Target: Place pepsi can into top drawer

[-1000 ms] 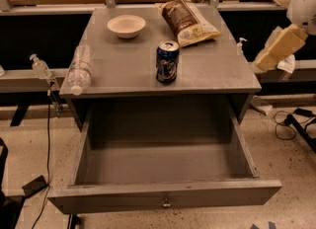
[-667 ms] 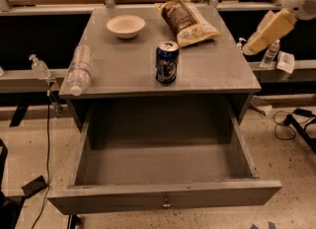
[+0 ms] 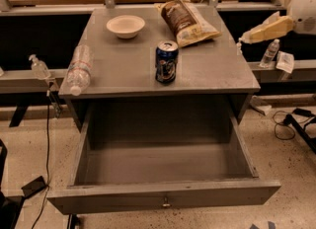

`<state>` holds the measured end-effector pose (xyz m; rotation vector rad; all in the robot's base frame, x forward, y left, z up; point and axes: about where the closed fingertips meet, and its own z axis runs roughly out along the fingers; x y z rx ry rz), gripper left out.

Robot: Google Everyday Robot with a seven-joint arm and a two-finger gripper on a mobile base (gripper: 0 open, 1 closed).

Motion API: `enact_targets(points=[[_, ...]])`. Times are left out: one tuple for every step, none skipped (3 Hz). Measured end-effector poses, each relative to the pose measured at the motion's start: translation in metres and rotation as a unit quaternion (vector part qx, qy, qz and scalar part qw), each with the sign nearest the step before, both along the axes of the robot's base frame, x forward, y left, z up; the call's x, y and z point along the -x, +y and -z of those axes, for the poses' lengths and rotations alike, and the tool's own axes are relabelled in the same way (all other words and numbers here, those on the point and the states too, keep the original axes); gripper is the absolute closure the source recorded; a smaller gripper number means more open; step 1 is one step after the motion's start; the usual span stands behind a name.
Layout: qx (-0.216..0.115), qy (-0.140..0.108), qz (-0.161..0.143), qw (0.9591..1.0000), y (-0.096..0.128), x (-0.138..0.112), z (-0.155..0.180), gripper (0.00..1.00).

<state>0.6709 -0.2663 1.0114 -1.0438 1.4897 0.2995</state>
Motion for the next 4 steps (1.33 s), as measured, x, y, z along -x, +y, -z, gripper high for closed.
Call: enact_targets(points=[[-0.127, 0.011, -0.03, 0.9914, 0.001, -0.003, 0.0, 0.0], [-0.171, 0.036, -0.056, 0.9831, 0.016, -0.01, 0.001, 0.0], [-0.121, 0.083, -0.068, 0.9869, 0.052, -0.023, 0.005, 0.0], [-0.062, 0.126, -0.088, 0.9861, 0.085, -0.036, 0.022, 0.0]])
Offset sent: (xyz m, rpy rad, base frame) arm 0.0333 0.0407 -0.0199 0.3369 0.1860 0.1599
